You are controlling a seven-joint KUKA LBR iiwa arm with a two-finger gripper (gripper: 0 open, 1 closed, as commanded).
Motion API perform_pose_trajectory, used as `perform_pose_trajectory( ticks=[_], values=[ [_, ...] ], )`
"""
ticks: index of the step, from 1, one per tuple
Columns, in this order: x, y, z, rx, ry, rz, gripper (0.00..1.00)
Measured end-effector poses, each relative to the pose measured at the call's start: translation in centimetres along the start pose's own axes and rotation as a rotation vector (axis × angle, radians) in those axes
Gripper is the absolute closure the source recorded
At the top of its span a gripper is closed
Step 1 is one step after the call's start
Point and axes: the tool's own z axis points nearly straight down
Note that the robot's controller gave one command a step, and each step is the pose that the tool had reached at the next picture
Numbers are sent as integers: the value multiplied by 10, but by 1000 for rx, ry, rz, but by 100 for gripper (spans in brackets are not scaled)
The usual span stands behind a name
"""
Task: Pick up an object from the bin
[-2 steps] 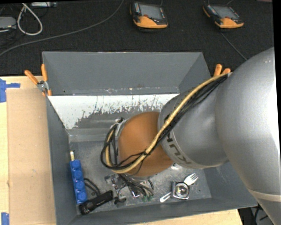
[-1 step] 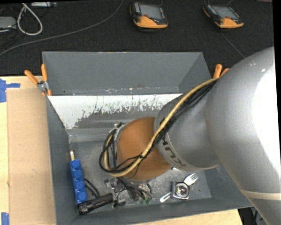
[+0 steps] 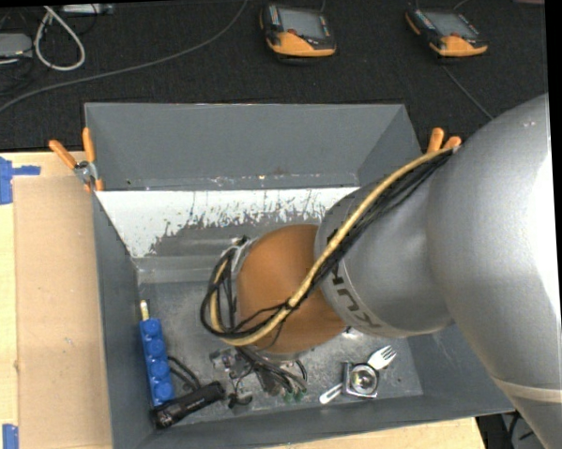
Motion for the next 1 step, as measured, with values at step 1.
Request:
perform_pose_trajectory(
  ticks=[1],
  values=[
    [2, -1, -8, 0, 7, 6, 100]
  ],
)
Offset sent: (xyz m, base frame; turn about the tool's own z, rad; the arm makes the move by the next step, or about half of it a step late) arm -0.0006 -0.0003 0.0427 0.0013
